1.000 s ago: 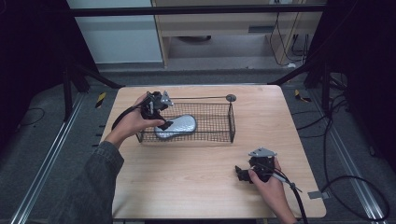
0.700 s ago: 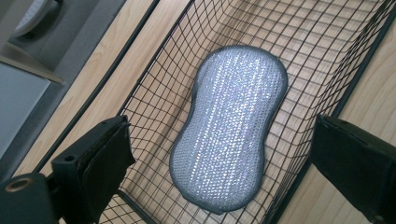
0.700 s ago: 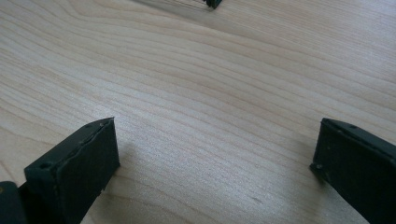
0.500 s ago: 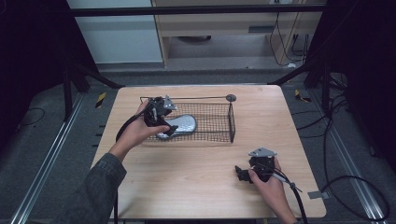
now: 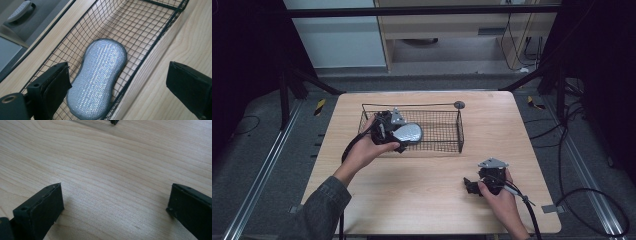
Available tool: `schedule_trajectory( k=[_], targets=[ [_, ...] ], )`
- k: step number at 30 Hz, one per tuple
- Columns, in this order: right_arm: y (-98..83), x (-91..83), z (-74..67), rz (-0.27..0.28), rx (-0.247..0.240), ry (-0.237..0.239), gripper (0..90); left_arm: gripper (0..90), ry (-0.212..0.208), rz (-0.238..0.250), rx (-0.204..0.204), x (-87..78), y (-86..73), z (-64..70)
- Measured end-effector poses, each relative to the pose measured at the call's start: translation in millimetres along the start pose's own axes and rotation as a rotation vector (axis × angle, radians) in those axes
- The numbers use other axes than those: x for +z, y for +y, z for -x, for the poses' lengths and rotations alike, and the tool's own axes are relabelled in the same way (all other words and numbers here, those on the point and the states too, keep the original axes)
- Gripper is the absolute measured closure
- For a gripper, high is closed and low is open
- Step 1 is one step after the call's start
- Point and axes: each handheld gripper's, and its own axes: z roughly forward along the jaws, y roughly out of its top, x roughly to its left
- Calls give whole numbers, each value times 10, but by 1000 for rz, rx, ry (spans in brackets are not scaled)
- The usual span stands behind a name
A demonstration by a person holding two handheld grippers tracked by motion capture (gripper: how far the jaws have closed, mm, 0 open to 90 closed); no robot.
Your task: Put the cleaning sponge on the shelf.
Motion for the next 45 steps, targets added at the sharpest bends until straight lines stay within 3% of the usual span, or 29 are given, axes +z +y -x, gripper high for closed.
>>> schedule_trajectory(
  k=[4, 10, 18, 25, 31, 32, 40, 45],
  targets=[
    [0, 0, 2, 0, -2, 0, 4, 41, 0, 18, -8, -40, -30, 84],
    [-1, 0, 0, 1, -1, 0, 4, 41, 14, 26, -63, -91, -137, 171],
    [-3, -2, -2, 1, -2, -2, 5, 41, 19, 51, -107, -192, -317, 275],
    [-3, -2, -2, 1, 0, -1, 5, 41, 18, 58, -120, -245, -463, 383],
    [-3, -2, -2, 1, -1, -2, 5, 43, 0, 69, -166, -214, -653, 434],
    [-3, -2, -2, 1, -1, -2, 5, 45, -2, 81, -188, -198, -694, 448],
    [-3, -3, -2, 1, -1, -2, 5, 53, 24, 31, -246, -96, -1072, 581],
    [-4, -5, -6, -1, 2, -1, 5, 51, 43, 18, -278, -117, -1233, 548]
  ],
)
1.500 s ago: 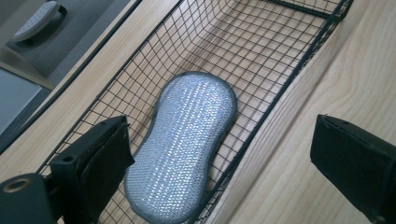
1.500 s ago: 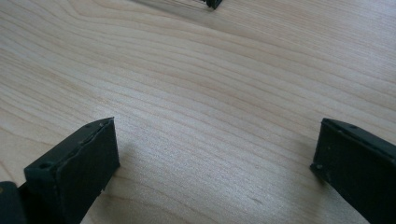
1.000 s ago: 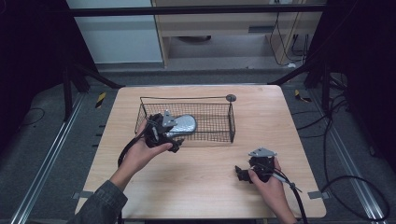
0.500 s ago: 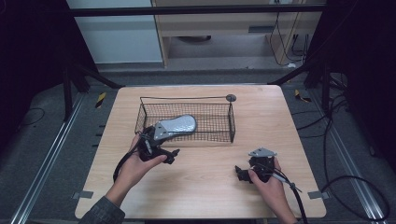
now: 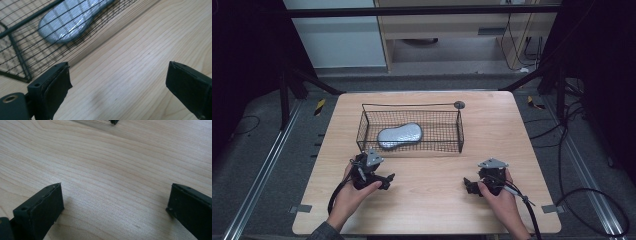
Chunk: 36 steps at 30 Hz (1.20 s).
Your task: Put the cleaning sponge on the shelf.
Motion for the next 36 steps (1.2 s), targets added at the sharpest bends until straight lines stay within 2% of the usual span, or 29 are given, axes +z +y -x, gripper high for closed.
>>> schedule_trajectory(
  k=[3, 8, 13, 25, 29, 36],
  targets=[
    [-1, -1, 0, 0, 0, 1, 5, 51, 38, -14, -8, -22, -94, -133],
    [-1, -1, 0, 0, -1, 2, 4, 50, 97, -27, -105, -10, -289, -400],
    [-1, -1, -1, 0, -1, 2, 4, 48, 124, -27, -167, -8, -394, -566],
    [-1, -1, 0, 0, -1, 2, 4, 39, 143, -34, -253, 55, -584, -848],
    [-1, -1, -1, -1, -1, 2, 4, 37, 131, -31, -276, 90, -620, -894],
    [-1, -1, 0, 0, -1, 2, 3, 36, 142, -43, -301, 156, -654, -947]
  ],
)
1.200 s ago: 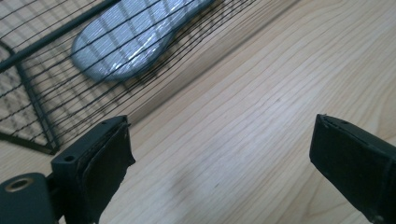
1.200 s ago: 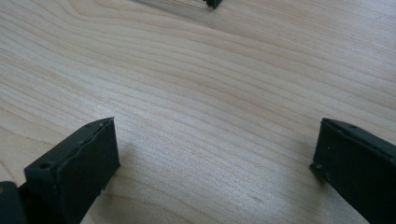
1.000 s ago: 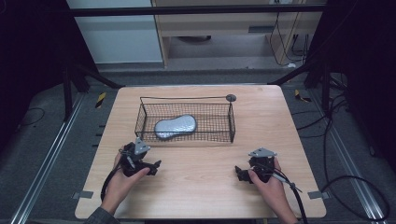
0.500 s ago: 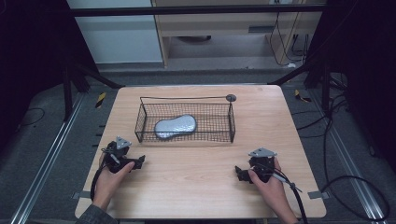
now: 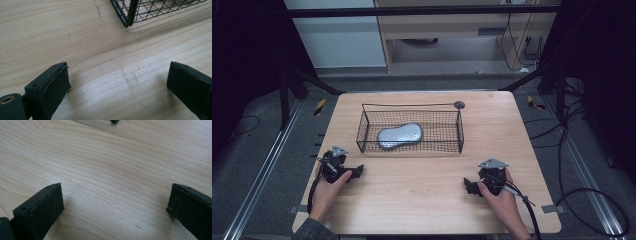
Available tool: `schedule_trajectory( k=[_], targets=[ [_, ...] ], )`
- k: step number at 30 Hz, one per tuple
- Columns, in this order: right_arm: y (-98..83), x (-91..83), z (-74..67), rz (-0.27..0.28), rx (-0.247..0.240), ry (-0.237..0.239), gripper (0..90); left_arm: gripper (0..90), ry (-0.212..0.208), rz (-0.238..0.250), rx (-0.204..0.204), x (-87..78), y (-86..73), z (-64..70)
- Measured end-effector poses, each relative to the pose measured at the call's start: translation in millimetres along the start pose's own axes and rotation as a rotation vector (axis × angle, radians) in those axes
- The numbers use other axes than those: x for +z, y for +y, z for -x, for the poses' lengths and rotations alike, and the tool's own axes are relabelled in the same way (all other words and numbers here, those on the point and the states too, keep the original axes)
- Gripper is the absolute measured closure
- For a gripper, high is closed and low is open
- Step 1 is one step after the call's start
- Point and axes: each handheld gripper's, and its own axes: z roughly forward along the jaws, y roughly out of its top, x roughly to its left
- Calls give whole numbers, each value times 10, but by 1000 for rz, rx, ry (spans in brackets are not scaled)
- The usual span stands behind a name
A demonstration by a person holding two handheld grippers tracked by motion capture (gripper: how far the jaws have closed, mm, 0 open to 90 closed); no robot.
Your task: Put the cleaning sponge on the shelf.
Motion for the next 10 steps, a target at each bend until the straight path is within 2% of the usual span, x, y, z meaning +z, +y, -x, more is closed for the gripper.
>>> schedule_trajectory(
  k=[2, 5, 10],
  targets=[
    [1, 1, 0, 0, 0, 0, 3, 18, -13, 7, -14, 17, -11, -22],
    [1, 1, 0, 0, 0, 0, 4, 0, -23, 38, -9, 35, -42, -44],
    [1, 1, 0, 0, 0, 0, 4, 0, -25, 41, -9, 38, -45, -46]
  ],
)
